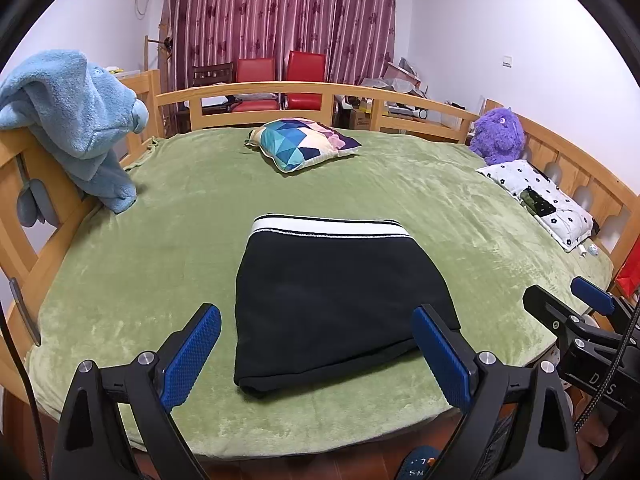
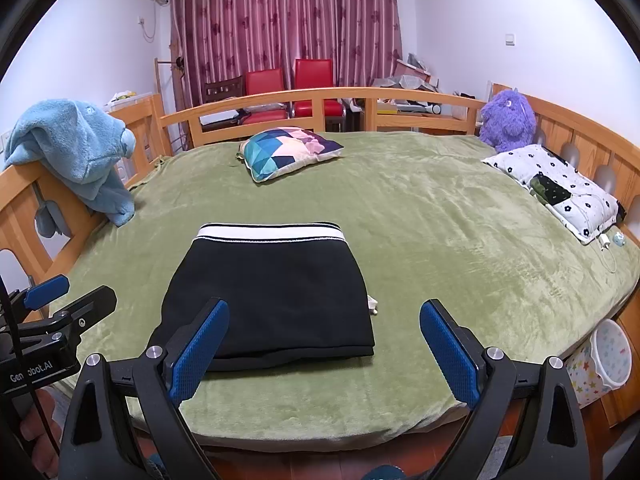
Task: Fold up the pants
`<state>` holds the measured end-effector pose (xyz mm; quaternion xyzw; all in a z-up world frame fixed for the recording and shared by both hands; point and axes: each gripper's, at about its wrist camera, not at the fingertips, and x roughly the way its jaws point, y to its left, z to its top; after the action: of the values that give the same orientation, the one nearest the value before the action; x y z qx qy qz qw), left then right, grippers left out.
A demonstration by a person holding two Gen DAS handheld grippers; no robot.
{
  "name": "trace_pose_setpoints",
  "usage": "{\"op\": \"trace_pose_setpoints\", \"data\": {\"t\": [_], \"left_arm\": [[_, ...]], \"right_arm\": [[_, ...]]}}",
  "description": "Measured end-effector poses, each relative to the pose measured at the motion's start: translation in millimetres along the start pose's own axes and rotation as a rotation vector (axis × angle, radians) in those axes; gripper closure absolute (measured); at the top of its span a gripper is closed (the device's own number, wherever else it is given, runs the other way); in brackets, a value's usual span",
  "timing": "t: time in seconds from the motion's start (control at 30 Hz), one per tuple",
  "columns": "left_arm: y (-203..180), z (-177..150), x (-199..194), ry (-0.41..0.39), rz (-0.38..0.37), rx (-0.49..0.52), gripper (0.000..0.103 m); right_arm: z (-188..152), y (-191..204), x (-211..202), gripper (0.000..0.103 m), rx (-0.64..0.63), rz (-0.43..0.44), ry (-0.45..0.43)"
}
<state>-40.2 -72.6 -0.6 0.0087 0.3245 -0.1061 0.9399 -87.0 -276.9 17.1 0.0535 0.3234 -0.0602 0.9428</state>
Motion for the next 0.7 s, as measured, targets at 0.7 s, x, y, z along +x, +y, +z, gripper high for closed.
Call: {"op": "trace_pose_setpoints", "data": {"t": [0.7], "left_arm": [[1.9, 0.1, -3.1, -0.003, -0.006, -0.006, 0.006]], "right_arm": [[3.2, 5.9, -6.5, 0.008, 0.014, -0.017, -0.008]]}}
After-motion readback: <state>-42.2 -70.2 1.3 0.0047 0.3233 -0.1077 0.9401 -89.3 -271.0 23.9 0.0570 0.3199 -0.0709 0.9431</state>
